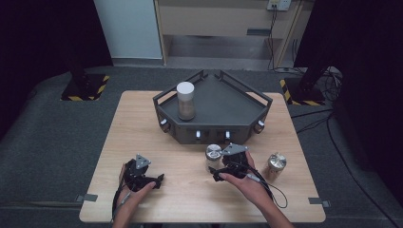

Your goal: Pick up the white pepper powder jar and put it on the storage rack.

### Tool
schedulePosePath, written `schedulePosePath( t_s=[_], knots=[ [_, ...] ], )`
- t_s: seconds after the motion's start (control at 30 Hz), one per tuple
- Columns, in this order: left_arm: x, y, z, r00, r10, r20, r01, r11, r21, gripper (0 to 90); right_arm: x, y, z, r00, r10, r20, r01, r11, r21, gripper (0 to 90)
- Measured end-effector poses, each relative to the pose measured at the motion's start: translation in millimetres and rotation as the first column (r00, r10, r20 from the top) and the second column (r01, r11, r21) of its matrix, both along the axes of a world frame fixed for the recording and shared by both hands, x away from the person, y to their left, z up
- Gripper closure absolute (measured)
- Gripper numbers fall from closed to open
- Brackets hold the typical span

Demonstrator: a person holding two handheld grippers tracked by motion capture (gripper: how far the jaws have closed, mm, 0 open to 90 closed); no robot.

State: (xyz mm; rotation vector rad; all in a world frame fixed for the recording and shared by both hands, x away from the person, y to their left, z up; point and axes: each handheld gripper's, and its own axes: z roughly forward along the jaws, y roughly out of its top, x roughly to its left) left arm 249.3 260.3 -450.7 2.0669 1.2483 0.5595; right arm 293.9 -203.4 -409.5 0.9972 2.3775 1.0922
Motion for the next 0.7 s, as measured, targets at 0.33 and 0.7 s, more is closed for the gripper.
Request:
schedulePosePath(
  t_s=[0.33,0.7],
  knots=[
    [0.0,0.0,-0.1,1.0000,0.000,0.000,0.000,1.0000,0.000,0.0,12.0,0.9,-7.0,0.9995,0.003,-0.032,-0.001,0.9991,0.041,7.6],
    [0.0,0.0,0.0,1.0000,0.000,0.000,0.000,1.0000,0.000,0.0,19.2,11.6,-14.2,0.9985,-0.006,-0.055,0.008,0.9993,0.036,10.3]
  ],
)
